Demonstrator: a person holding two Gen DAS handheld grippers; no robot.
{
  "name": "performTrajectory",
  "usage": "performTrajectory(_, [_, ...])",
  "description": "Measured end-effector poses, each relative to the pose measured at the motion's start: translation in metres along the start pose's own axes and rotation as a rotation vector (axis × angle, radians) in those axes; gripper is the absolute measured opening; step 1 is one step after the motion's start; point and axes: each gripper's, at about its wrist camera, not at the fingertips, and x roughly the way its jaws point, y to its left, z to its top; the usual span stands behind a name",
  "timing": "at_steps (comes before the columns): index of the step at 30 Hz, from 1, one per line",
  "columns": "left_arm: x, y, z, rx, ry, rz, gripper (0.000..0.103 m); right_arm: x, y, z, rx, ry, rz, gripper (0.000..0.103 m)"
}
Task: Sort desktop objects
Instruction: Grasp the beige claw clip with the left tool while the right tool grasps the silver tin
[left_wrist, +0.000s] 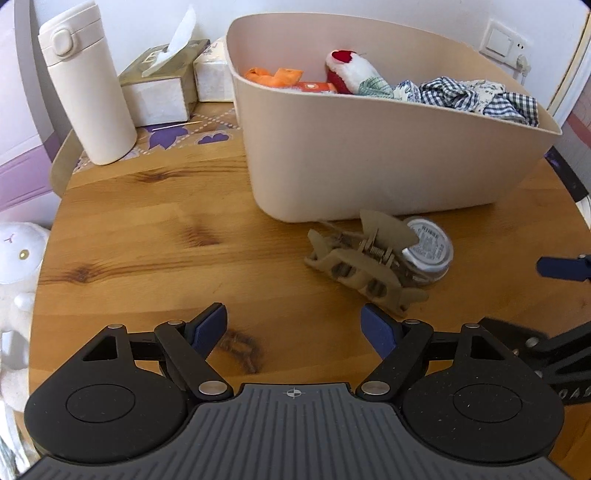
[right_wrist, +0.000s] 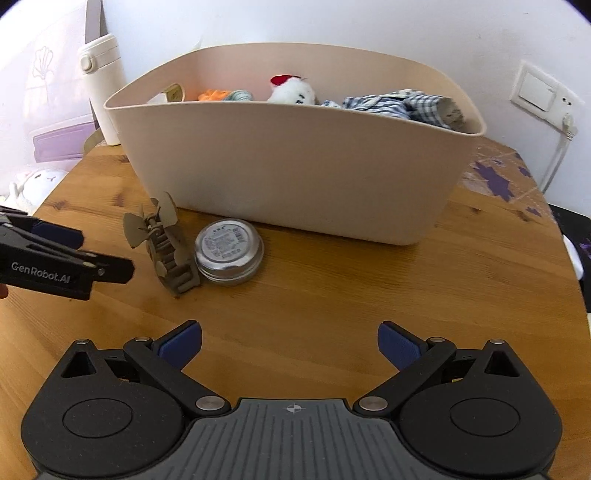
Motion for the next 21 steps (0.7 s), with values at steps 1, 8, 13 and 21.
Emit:
performTrajectory(1, [0.002, 0.0, 0.001, -0.003, -0.001, -0.002, 0.081, 0.002, 0.001, 0.001, -0.005, 0.003, 0.005, 0.103])
performTrajectory(8, [0.014, -0.003, 0.008, -0.009, 0.02, -0.034, 0.081, 0.016, 0.008, 0.01, -0.04, 0.0, 0.012, 0.103])
performTrajectory(13, [0.018, -0.003, 0.007, -0.005, 0.027, -0.029, 0.081, 0.027, 0.006, 0.011, -0.062, 0.016, 0.005, 0.103])
performTrajectory(21, [0.016, 0.007, 0.003, -0.012, 0.021, 0.016, 0.081, 0.042, 0.007, 0.017, -0.045, -0.029, 0.004, 0.103])
